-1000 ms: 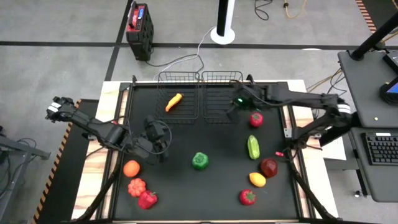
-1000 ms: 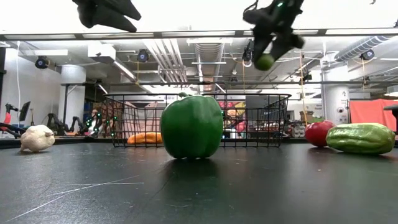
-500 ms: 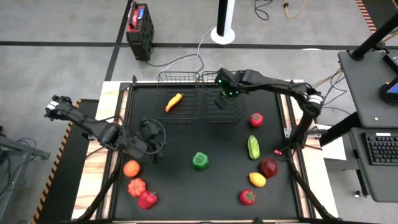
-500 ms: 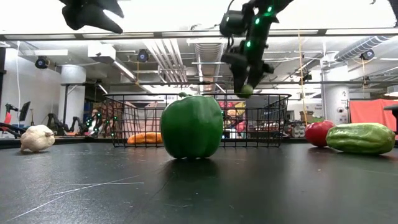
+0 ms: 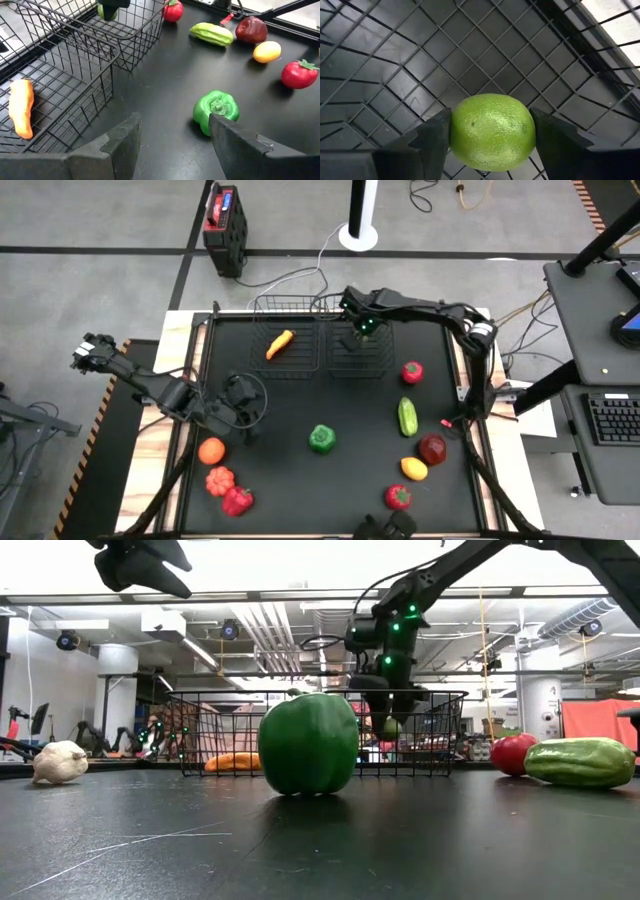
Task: Sort produce into baskets
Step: Put the lime into the right wire basket, then put the white garlic into the left wire basket
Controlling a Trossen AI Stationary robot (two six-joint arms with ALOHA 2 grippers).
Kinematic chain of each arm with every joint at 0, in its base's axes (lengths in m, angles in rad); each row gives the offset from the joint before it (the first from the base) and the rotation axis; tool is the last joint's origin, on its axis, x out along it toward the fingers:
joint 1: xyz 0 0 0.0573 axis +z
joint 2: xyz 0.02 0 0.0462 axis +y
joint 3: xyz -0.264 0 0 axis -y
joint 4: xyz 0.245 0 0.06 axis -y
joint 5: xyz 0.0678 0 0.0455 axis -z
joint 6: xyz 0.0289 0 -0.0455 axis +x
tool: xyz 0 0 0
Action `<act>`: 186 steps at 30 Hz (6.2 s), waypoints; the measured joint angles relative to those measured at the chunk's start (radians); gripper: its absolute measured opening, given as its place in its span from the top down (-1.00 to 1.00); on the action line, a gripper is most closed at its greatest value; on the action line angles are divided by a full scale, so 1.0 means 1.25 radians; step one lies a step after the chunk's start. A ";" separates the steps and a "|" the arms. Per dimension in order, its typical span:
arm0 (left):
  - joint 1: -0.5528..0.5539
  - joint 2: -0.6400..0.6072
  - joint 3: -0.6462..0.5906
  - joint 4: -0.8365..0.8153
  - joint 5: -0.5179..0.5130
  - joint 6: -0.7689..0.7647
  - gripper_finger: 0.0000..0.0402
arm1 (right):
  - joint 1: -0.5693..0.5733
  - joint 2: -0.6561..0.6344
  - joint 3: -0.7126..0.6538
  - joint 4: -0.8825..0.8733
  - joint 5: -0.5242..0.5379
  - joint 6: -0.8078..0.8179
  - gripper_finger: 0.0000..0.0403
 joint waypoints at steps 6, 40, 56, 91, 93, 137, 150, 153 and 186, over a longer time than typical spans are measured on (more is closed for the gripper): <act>0.001 0.000 0.000 -0.001 0.000 0.001 -0.07 | 0.001 0.011 0.000 0.001 -0.031 -0.025 -0.21; 0.001 0.000 0.000 -0.003 -0.017 0.017 -0.07 | 0.002 0.025 0.000 -0.008 -0.132 -0.279 -0.23; 0.001 0.000 0.000 -0.003 -0.017 0.017 -0.07 | 0.002 0.025 0.000 -0.006 -0.135 -0.257 -0.55; 0.000 0.083 0.000 0.014 0.257 0.057 -0.07 | 0.507 -0.538 -0.270 0.117 0.058 0.021 -0.45; 0.000 0.091 0.000 -0.054 0.308 0.104 -0.07 | 0.531 -0.556 -0.294 0.152 0.058 0.033 -0.46; 0.012 0.164 -0.183 -0.357 0.257 0.056 -0.07 | 0.562 -0.549 -0.311 0.186 0.057 0.021 -0.57; 0.033 0.163 -0.255 -0.237 0.254 0.059 -0.06 | 0.562 -0.549 -0.311 0.186 0.057 0.020 -0.58; 0.033 0.163 -0.255 -0.230 0.252 0.057 -0.01 | 0.562 -0.549 -0.311 0.186 0.057 0.020 -0.58; 0.040 0.158 0.269 -0.436 -0.028 0.234 0.41 | 0.562 -0.549 -0.311 0.185 0.057 0.026 -0.56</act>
